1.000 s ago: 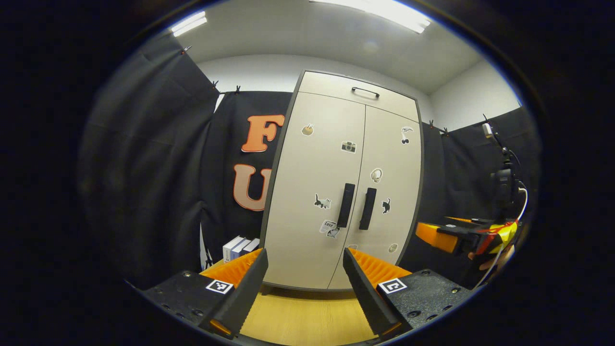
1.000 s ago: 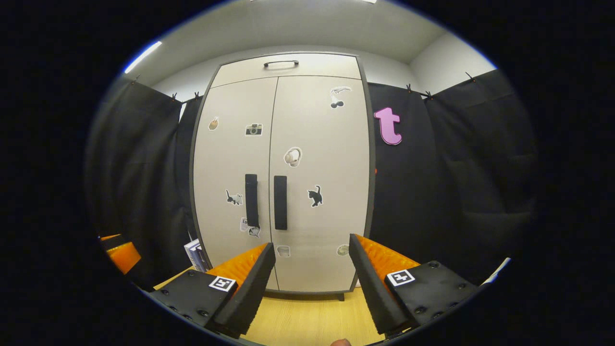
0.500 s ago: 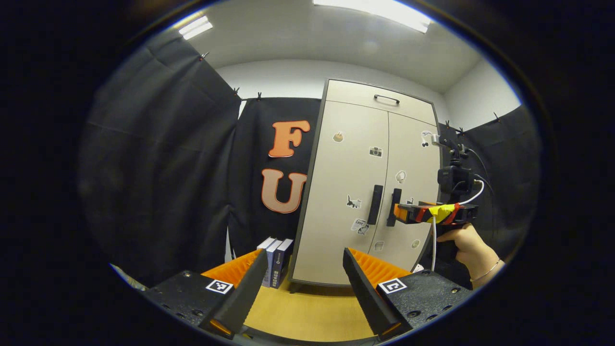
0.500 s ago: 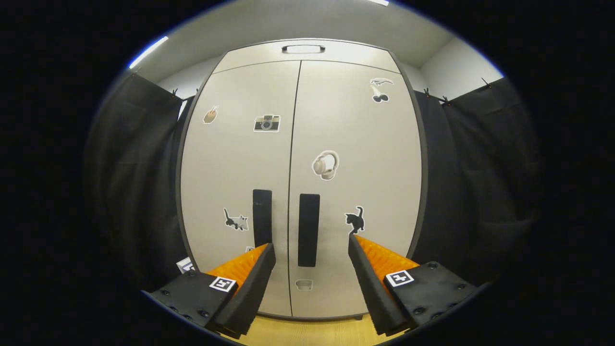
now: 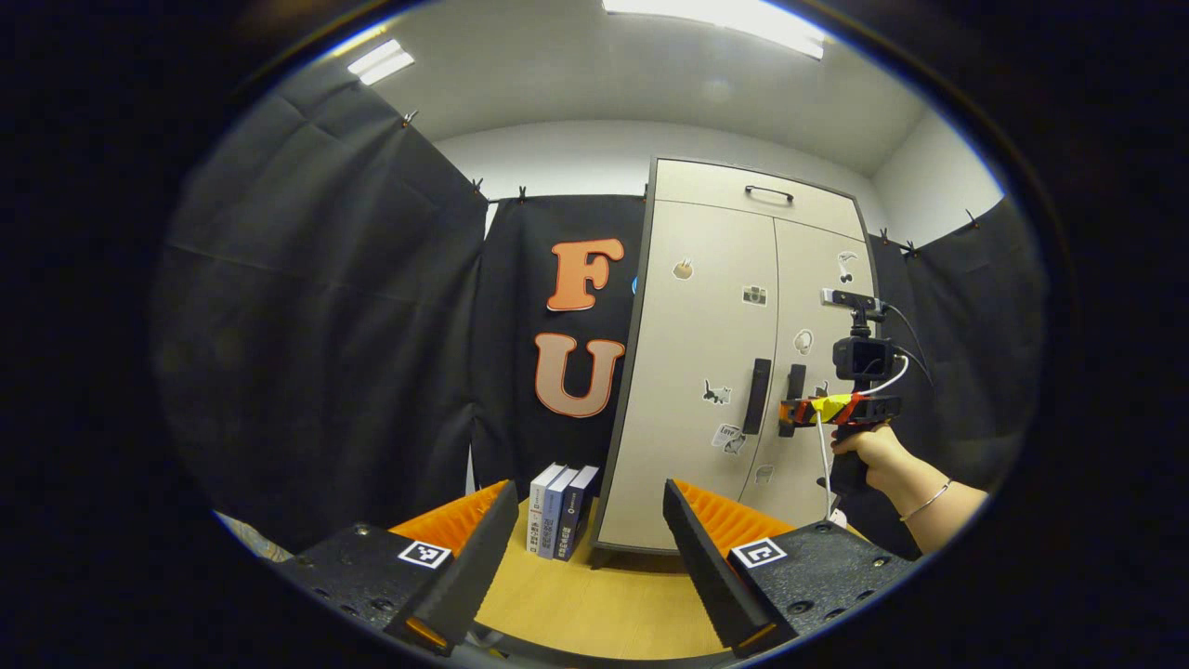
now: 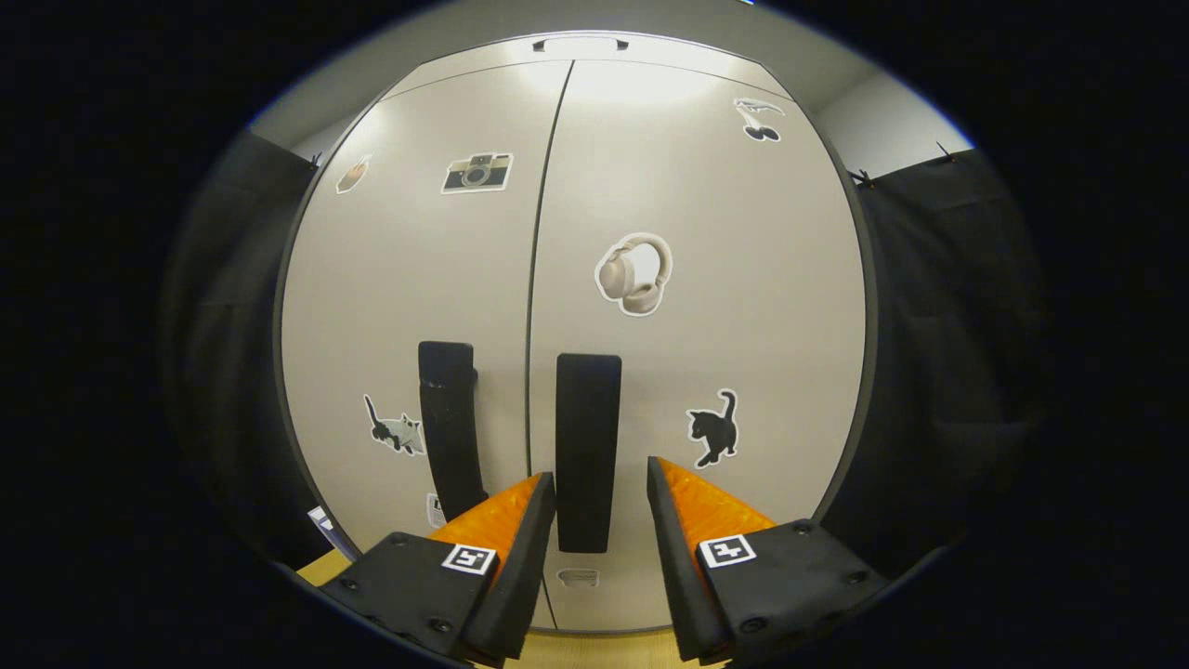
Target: Open the right door of the double-door shoe cabinet with the right hand, and open the left door with the left hand.
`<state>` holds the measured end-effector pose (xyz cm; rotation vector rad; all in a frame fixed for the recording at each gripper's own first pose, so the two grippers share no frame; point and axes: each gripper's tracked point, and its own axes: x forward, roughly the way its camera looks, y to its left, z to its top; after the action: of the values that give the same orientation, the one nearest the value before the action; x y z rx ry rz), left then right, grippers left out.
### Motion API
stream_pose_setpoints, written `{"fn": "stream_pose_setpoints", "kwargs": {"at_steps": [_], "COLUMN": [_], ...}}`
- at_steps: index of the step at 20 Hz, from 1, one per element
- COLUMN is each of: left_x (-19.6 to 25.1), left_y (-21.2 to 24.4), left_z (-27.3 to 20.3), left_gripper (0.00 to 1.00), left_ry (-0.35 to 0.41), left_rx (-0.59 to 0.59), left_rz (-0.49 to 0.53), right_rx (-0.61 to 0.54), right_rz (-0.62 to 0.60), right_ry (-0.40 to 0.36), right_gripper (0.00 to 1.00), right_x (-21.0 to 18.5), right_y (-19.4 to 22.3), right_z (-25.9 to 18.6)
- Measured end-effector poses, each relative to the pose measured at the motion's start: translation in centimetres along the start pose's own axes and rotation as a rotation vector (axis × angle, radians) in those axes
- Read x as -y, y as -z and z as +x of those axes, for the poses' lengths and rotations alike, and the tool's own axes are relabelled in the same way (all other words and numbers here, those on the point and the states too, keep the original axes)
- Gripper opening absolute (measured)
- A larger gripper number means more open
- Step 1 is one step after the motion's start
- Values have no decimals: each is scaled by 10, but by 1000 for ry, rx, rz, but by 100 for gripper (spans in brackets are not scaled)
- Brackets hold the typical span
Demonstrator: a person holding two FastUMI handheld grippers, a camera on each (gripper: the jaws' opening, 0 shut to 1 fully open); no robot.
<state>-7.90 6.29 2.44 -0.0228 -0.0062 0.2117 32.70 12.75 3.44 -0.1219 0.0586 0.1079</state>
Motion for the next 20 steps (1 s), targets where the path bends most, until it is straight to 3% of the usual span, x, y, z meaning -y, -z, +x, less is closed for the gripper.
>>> {"fn": "stream_pose_setpoints", "kwargs": {"at_steps": [5, 8, 9, 10, 12, 14, 15, 20], "left_x": [-2, -6, -8, -10, -12, -13, -12, -10], "left_y": [1, -2, -3, -4, -2, -5, -5, 0], "left_z": [3, 3, 2, 2, 2, 1, 1, 2], "left_gripper": [94, 95, 95, 92, 94, 94, 94, 94], "left_ry": [-5, -12, -15, -18, -19, -15, -11, 18], "left_rx": [-5, 2, 4, 4, -3, -6, -4, -26], "left_rz": [-2, 3, 7, 9, 9, 14, 20, 35], "right_rx": [-24, -26, -32, -35, -46, -57, -62, -69], "right_rz": [20, 48, 63, 68, 72, 69, 71, 60], "right_ry": [-18, -8, 1, 6, 0, -5, -7, -24], "right_gripper": [65, 42, 51, 38, 38, 32, 23, 25], "right_x": [-7, -10, -9, -9, -9, -8, -8, -6], "right_y": [8, 9, 10, 10, 12, 13, 14, 13], "right_z": [8, 18, 13, 13, 14, 10, 14, -4]}}
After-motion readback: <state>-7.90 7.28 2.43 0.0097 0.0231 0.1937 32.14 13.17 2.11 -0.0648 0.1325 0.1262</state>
